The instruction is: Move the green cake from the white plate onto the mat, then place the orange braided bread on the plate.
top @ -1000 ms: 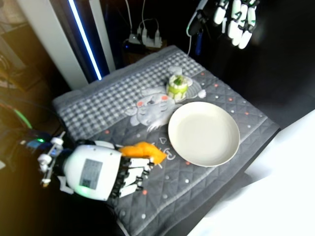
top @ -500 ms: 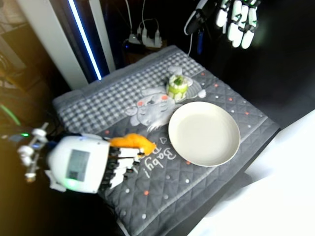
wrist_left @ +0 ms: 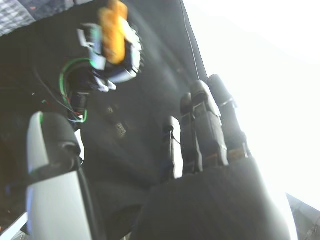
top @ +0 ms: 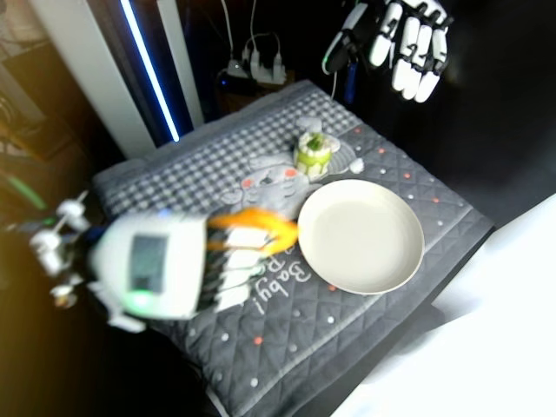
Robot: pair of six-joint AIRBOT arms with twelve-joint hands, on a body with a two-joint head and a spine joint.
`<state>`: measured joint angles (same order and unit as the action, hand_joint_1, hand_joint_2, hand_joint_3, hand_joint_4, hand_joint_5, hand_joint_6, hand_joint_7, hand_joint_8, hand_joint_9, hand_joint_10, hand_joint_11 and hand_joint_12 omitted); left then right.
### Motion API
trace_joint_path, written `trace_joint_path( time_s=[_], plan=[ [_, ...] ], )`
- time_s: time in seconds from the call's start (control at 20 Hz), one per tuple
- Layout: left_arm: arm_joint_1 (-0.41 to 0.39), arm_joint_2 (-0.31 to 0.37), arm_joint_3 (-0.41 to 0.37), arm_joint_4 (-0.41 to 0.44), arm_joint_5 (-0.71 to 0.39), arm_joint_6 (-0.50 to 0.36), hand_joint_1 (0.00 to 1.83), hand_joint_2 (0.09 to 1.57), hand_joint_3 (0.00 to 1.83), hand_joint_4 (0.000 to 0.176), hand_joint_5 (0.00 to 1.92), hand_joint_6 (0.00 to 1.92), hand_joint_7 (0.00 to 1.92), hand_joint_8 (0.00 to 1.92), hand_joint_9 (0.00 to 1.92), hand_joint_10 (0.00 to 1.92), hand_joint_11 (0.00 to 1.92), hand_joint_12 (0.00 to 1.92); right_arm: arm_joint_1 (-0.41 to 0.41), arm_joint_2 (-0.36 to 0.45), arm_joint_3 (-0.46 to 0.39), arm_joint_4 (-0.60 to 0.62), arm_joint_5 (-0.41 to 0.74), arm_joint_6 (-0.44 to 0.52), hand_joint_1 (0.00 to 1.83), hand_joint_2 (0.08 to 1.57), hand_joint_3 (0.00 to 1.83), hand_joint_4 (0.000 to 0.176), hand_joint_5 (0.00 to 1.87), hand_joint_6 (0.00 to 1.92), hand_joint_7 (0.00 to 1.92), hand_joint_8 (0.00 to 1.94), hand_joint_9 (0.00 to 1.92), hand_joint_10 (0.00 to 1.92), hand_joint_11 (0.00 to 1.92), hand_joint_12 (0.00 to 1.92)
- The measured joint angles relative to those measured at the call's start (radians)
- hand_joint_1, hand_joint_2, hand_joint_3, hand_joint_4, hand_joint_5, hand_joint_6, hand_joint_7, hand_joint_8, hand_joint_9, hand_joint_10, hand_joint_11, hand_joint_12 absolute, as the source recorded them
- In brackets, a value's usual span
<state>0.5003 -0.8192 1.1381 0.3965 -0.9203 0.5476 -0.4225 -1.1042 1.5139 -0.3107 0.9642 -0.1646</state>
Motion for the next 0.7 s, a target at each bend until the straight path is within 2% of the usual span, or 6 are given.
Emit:
trace_joint_path(
  time_s=[0.2,0.25,0.3,0.4,0.5,0.7],
  plan=[
    [0.016,-0.014,0.002,-0.011,-0.021,0.005,0.78,0.80,0.00,0.117,0.15,0.00,0.23,0.00,0.29,0.00,0.11,0.61,0.085,-0.025,0.000,-0.077,-0.101,-0.049,1.27,1.06,0.00,0.000,1.02,0.85,1.24,0.62,1.43,0.00,1.06,0.79],
    [0.025,-0.020,0.002,-0.019,-0.028,0.006,0.77,0.79,0.00,0.122,0.17,0.00,0.28,0.00,0.32,0.00,0.18,0.61,0.095,-0.030,0.002,-0.079,-0.107,-0.051,1.38,1.01,0.00,0.000,1.02,0.78,1.38,0.19,1.36,0.52,1.08,0.76],
    [0.037,-0.033,0.002,-0.021,-0.033,0.008,0.76,0.79,0.00,0.111,0.18,0.00,0.32,0.00,0.36,0.00,0.24,0.56,0.110,-0.043,0.013,-0.091,-0.116,-0.050,1.39,1.04,0.00,0.000,0.95,0.84,1.25,0.39,1.22,0.80,1.15,0.57],
    [0.046,-0.048,0.008,-0.006,-0.034,0.009,0.72,0.84,0.02,0.082,0.16,0.00,0.29,0.00,0.33,0.00,0.19,0.52,0.140,-0.072,0.034,-0.124,-0.165,-0.053,1.28,1.05,0.00,0.000,0.98,0.89,1.29,0.52,1.37,0.21,1.16,0.61],
    [0.046,-0.053,0.011,-0.013,-0.043,0.009,0.74,0.84,0.00,0.047,0.21,0.00,0.34,0.00,0.39,0.01,0.24,0.49,0.172,-0.099,0.047,-0.148,-0.206,-0.055,1.39,1.07,0.00,0.000,0.89,0.92,1.11,0.64,1.15,0.95,1.05,0.76],
    [0.046,-0.080,0.022,-0.011,-0.064,0.009,0.69,0.82,0.02,0.069,0.22,0.00,0.38,0.00,0.45,0.00,0.34,0.47,0.221,-0.152,0.060,-0.155,-0.257,-0.117,1.27,1.05,0.00,0.000,1.05,0.77,1.23,0.66,1.41,0.16,1.04,0.97]
  ],
)
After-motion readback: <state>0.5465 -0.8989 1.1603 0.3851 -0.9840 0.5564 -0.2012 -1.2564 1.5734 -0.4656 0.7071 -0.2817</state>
